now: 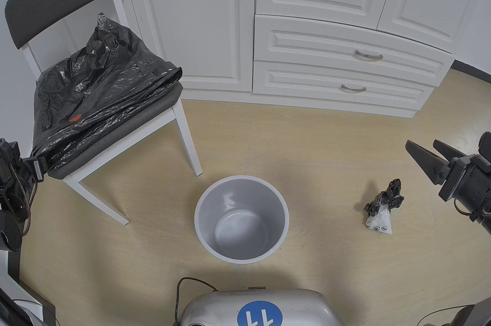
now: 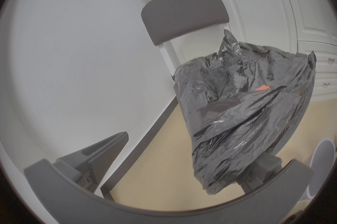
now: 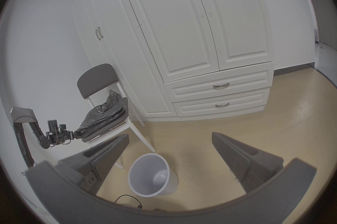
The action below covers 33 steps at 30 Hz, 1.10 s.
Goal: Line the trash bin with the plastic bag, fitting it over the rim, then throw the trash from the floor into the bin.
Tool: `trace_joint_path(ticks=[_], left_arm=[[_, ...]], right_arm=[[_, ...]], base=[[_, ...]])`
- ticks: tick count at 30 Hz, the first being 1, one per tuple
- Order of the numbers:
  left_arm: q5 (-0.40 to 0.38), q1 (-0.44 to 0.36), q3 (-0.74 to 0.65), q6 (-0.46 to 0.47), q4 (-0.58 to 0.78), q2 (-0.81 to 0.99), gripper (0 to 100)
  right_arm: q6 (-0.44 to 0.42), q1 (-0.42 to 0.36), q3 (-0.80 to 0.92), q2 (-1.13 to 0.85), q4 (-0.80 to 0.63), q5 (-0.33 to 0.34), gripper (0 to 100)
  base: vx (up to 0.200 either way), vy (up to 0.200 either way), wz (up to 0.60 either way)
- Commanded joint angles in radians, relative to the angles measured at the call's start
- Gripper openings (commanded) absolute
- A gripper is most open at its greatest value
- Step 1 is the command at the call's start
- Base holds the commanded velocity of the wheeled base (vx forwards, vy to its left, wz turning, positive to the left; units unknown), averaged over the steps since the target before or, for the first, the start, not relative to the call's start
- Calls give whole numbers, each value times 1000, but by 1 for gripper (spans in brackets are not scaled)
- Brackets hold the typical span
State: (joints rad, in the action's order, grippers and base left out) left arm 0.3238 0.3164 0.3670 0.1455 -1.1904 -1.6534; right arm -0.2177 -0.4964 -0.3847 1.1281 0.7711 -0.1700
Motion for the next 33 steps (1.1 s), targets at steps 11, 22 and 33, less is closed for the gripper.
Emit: trace_joint_path(ticks=[11, 22, 33], left_arm=[[-8, -22, -5, 9, -209, -94, 100], [-3, -34, -28, 22, -218, -69, 0], [-3, -62, -80, 26, -340, -39, 0]], right_arm=[[0, -1, 0, -4, 2, 0, 100], [0, -1, 3, 1, 1, 1, 100], [3, -13, 7, -7, 1, 3, 100]], base=[[0, 0, 0], [0, 0, 0], [0, 0, 0]])
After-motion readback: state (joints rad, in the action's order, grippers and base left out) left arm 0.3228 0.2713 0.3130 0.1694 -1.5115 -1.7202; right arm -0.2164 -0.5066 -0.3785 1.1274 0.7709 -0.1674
